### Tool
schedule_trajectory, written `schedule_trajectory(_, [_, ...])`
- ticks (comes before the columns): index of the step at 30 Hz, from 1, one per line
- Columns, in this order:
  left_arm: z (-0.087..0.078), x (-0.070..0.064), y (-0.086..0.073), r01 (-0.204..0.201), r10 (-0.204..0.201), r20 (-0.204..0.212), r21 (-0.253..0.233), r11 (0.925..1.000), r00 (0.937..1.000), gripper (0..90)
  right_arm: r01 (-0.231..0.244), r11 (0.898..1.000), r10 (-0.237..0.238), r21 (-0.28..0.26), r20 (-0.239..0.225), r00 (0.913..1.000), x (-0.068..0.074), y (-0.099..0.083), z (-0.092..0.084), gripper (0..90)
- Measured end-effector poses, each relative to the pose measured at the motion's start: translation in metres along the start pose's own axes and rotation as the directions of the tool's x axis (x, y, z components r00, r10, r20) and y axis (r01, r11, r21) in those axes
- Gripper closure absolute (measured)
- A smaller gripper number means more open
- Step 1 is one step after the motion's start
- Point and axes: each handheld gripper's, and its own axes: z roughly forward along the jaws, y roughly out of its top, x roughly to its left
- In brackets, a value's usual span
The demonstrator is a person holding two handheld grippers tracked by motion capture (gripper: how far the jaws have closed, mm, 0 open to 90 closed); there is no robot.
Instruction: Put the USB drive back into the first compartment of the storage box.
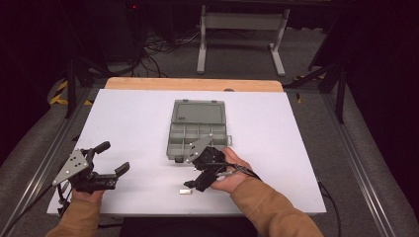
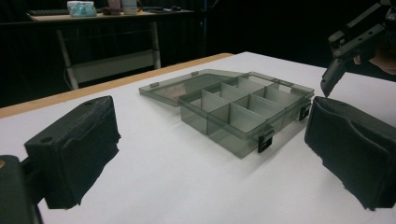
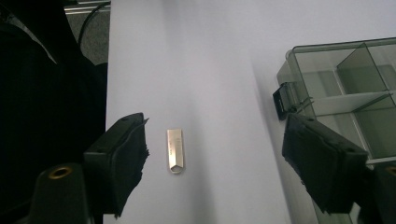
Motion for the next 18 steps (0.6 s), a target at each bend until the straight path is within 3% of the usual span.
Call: schedule_trajectory(18, [-0.001, 0.000, 0.000, 0.001, -0.001, -0.003, 0.000, 1.0000, 1.0000, 3.6, -0.002, 0.998, 0.005, 0.066, -0.051, 0.9987, 0.014, -0.004, 0.033, 27.6])
